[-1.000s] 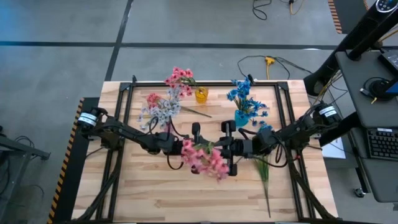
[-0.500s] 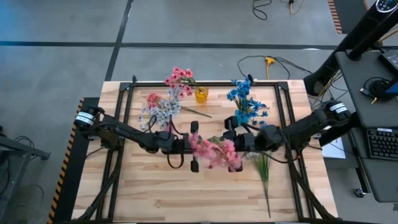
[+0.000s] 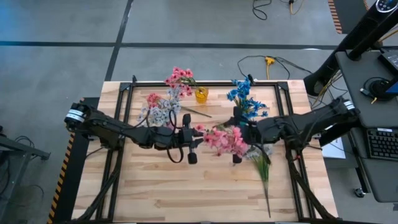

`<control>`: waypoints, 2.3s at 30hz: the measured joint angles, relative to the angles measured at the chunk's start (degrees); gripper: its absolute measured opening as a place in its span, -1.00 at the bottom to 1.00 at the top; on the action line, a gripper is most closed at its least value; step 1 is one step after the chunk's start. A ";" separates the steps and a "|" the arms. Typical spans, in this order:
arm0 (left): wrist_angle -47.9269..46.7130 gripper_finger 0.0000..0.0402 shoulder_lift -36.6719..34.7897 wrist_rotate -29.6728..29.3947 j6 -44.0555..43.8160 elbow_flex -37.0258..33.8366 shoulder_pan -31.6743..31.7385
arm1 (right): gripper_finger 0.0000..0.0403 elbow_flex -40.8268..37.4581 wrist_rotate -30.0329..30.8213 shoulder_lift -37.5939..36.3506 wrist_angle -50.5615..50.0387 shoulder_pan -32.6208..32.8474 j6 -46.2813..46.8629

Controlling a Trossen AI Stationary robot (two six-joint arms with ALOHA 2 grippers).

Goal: Sort flowers into vase by color
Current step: Put the bottom pink flowers into the yellow vase

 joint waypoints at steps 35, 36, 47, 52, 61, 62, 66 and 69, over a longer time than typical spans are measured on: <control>2.32 -0.82 -0.19 0.05 -0.03 0.00 0.27 | -0.94 4.94 1.00 3.36 3.94 -1.14 -3.89; 2.29 -0.77 -0.29 0.05 -0.02 0.00 0.27 | -0.94 4.94 1.00 3.34 3.95 -1.15 -3.89; -6.46 -0.12 -2.04 -0.04 -5.04 0.00 -0.13 | -0.94 10.92 0.89 2.38 -4.17 -4.63 -4.11; -16.51 -0.02 -4.19 0.07 -12.26 0.00 -1.09 | -0.94 17.79 0.94 2.53 -11.01 -9.69 -4.65; -17.04 -0.02 -7.88 1.38 -10.10 0.00 -9.69 | -0.94 21.91 -10.74 4.87 -11.04 -26.43 -3.75; -16.66 -0.02 -8.78 1.39 -8.81 0.38 -10.41 | -0.94 22.15 -12.34 5.70 -10.30 -28.37 -3.33; -19.44 -0.02 -12.61 0.19 -4.44 4.40 -11.47 | -0.94 22.34 -18.94 9.70 -6.53 -35.00 -1.18; -25.25 -0.02 -14.40 0.03 -0.34 9.02 -10.87 | -0.94 22.26 -23.02 12.77 -3.74 -38.18 0.21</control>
